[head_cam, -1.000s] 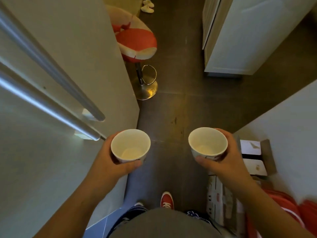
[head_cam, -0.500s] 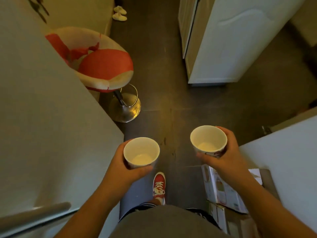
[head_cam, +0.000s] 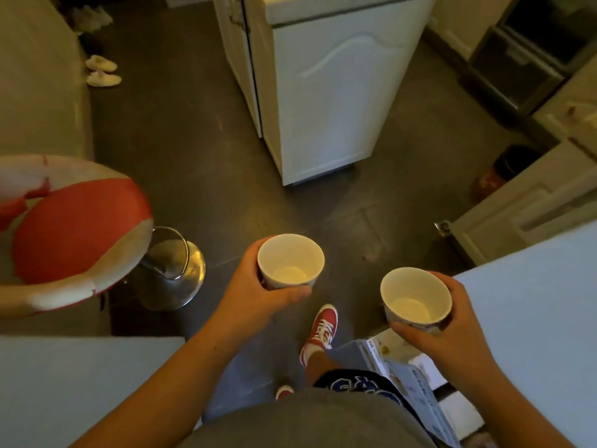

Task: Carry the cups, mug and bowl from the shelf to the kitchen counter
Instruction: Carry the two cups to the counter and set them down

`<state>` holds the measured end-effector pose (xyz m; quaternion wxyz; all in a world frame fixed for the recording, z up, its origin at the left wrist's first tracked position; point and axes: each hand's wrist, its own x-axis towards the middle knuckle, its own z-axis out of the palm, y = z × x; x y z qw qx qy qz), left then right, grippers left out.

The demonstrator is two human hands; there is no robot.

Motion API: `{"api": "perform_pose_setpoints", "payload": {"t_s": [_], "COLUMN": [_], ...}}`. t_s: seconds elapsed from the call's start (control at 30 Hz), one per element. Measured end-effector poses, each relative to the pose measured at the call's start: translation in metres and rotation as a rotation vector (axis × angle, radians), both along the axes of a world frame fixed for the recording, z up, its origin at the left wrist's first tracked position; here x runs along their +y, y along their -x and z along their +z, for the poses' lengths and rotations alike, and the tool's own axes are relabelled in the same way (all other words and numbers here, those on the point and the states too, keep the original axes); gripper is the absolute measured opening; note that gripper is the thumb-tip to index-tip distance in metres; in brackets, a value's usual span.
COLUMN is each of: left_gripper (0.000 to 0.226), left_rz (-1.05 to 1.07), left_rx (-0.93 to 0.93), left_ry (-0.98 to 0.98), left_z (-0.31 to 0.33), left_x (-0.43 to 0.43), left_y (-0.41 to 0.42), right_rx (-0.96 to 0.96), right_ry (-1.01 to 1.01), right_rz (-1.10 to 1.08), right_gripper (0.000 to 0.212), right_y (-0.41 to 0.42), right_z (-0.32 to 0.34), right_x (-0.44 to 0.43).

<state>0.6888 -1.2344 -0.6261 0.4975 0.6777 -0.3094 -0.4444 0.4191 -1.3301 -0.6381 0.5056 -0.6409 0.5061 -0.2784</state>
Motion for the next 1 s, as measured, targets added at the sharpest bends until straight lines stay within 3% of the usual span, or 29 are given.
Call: {"api": "perform_pose_setpoints", "payload": {"t_s": [0.17, 0.23, 0.63, 1.0], "left_gripper": [0.078, 0.078, 0.076, 0.077], "left_rz": [-0.054, -0.067, -0.060, -0.482], "left_rx": [-0.081, -0.087, -0.159, -0.097], "left_ry": [-0.016, -0.024, -0.118, -0.081], "left_z": [0.005, 0.007, -0.015, -0.015], "left_x": [-0.102, -0.133, -0.302, -0.557], "left_y": [-0.024, -0.036, -0.113, -0.162], "right_rx": [0.026, 0.031, 0.005, 0.068], "right_ry": [-0.010, -0.021, -0.009, -0.022], "right_rz": [-0.085, -0.118, -0.100, -0.434], "right_gripper": [0.105, 0.092, 0.089, 0.094], "right_y": [-0.012, -0.020, -0.112, -0.120], "right_z": [-0.003, -0.009, -0.029, -0.021], "right_x": [-0.087, -0.122, -0.325, -0.460]}}
